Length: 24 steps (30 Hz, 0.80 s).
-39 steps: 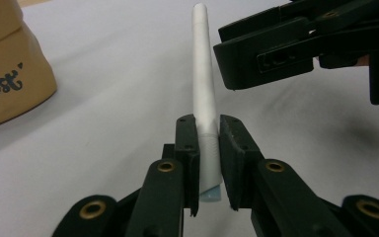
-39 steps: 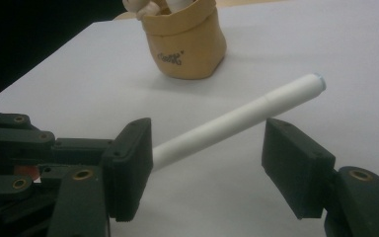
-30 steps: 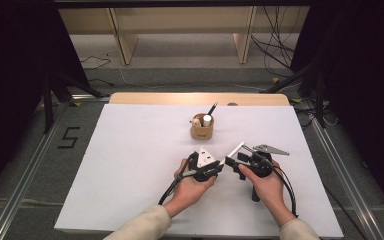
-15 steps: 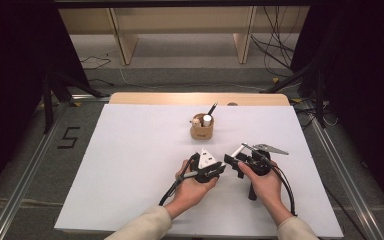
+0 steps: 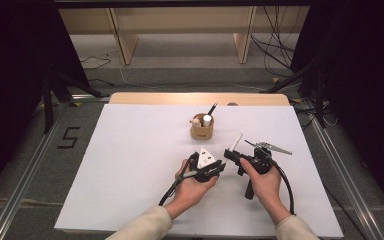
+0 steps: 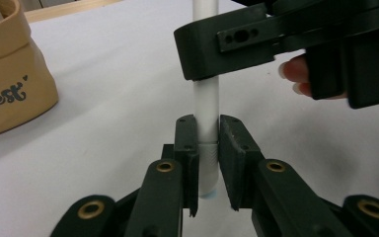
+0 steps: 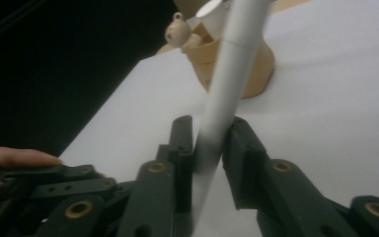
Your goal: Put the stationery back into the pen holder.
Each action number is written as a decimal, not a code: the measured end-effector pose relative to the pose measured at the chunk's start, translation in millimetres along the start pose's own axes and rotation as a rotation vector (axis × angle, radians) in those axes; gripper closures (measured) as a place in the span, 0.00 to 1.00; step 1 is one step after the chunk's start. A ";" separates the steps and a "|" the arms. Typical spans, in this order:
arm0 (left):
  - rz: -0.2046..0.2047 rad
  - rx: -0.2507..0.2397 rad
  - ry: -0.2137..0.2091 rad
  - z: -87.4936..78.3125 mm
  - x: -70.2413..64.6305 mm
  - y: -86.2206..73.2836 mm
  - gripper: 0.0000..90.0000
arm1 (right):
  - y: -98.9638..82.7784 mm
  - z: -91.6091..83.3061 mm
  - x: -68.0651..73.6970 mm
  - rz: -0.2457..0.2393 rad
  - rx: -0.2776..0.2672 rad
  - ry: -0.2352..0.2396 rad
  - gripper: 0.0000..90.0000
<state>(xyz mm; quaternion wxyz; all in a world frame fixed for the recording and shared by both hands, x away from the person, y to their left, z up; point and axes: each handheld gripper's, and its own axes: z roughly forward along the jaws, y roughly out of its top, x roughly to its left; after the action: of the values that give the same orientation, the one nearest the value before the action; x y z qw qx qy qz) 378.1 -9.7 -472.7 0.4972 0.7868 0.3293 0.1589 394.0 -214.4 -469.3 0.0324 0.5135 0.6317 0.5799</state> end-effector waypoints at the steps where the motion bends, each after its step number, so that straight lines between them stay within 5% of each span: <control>1: 0.000 -0.011 -0.004 -1.2 0.9 1.5 0.98 | 0.7 0.0 1.8 -0.047 0.000 -0.032 0.87; 3: 0.009 -0.015 -0.006 -3.7 3.0 3.6 0.94 | 1.7 0.1 1.8 -0.022 -0.007 -0.013 0.87; 17: 0.089 0.104 0.043 -49.3 41.0 -22.3 0.57 | 27.5 13.1 7.0 -0.186 -0.107 -0.096 0.87; 24: 0.056 0.121 0.065 -79.0 61.8 -40.9 0.47 | 40.4 24.9 10.0 -0.222 -0.135 -0.123 0.87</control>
<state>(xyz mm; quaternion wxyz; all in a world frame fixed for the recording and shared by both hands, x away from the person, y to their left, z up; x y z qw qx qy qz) 363.0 97.5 -477.7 0.4330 0.8189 0.3320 0.1779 429.8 -198.2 -440.9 0.1693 0.4715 0.6410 0.5814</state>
